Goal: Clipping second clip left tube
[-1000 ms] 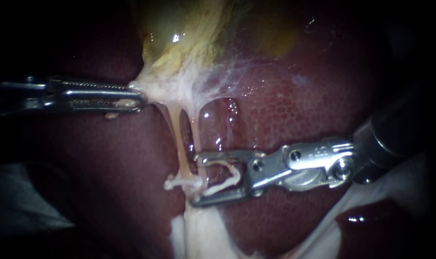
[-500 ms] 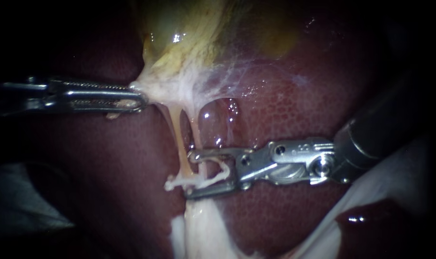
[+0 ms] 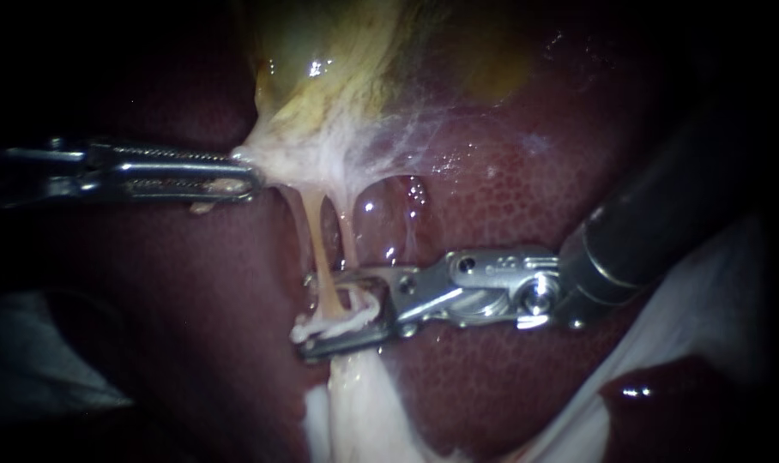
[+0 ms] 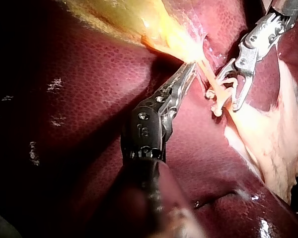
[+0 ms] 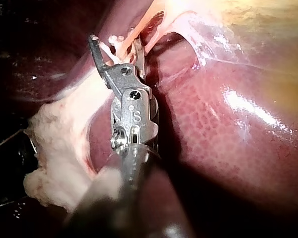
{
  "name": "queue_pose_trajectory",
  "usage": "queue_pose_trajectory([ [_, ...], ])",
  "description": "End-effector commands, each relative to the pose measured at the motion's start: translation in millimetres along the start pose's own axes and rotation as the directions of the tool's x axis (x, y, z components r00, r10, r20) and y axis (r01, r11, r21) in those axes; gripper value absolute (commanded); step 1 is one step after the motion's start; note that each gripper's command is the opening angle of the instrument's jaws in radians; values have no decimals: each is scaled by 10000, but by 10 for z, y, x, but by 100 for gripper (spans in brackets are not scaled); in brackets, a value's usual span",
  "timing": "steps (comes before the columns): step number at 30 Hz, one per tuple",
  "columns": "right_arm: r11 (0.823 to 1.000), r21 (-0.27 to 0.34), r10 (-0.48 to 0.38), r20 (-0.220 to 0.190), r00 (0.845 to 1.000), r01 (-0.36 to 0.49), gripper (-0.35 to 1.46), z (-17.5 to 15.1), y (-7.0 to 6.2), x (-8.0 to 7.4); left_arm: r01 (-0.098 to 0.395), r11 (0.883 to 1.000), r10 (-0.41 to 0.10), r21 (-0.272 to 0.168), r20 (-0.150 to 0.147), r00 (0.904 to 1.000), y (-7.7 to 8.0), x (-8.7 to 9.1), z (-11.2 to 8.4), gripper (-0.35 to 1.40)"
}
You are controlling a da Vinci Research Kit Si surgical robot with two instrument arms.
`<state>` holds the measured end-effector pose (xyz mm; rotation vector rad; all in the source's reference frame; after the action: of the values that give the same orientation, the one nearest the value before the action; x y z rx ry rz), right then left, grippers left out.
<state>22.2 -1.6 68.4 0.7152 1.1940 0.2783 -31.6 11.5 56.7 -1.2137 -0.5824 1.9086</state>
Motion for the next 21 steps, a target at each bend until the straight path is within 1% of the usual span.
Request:
queue_pose_trajectory([
  [1,10000,57,19,-58,10000,-19,49,2,-1,1,0,10000,0,4,5,10000,0,0,0,-35],
  [5,9995,281,113,-241,9996,-106,49,9,-5,5,-1,10000,1,12,2,10000,0,0,1,-35],
  [9,9986,505,155,-364,9992,-136,49,13,-17,12,-2,10000,2,14,2,10000,0,0,1,-35],
  [13,9973,716,221,-461,9987,-188,48,17,-32,22,-7,10000,7,21,30,10000,0,-1,2,-35],
  [15,9963,811,316,-447,9985,-279,44,18,-39,27,-14,10000,14,30,58,10000,-1,-2,2,-35],
  [18,9948,886,540,-426,9976,-500,36,20,-46,32,-16,10000,16,29,58,10000,-1,-2,2,-35],
  [20,9931,912,777,-409,9961,-737,29,20,-49,35,-16,10000,16,30,58,10000,-1,-2,3,-35],
  [21,9920,923,896,-400,9952,-856,22,19,-50,35,-16,10000,16,30,57,10000,-1,-2,3,-35],
])
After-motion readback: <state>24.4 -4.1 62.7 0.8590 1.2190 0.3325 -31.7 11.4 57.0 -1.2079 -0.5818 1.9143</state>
